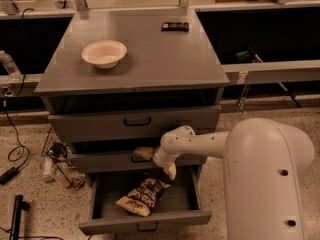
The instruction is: Pick brown chip bag from bottom drawer and place on counter
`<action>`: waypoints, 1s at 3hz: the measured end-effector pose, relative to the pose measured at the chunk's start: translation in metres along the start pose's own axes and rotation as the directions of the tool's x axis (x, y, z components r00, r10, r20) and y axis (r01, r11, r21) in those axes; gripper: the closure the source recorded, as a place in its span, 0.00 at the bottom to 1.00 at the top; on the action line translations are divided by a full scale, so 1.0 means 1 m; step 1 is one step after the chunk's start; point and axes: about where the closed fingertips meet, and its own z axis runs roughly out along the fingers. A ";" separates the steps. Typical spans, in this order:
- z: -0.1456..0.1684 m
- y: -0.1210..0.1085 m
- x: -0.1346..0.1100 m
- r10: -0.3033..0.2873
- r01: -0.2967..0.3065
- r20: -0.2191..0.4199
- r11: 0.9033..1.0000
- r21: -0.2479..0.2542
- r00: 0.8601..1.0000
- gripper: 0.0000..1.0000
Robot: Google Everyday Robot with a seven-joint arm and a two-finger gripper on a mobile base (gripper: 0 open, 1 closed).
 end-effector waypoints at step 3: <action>0.000 0.000 0.000 0.000 0.000 0.000 1.000 0.000 1.000 0.78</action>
Offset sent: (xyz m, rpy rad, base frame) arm 0.0533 0.0291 0.0805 0.1540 -0.2309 0.1957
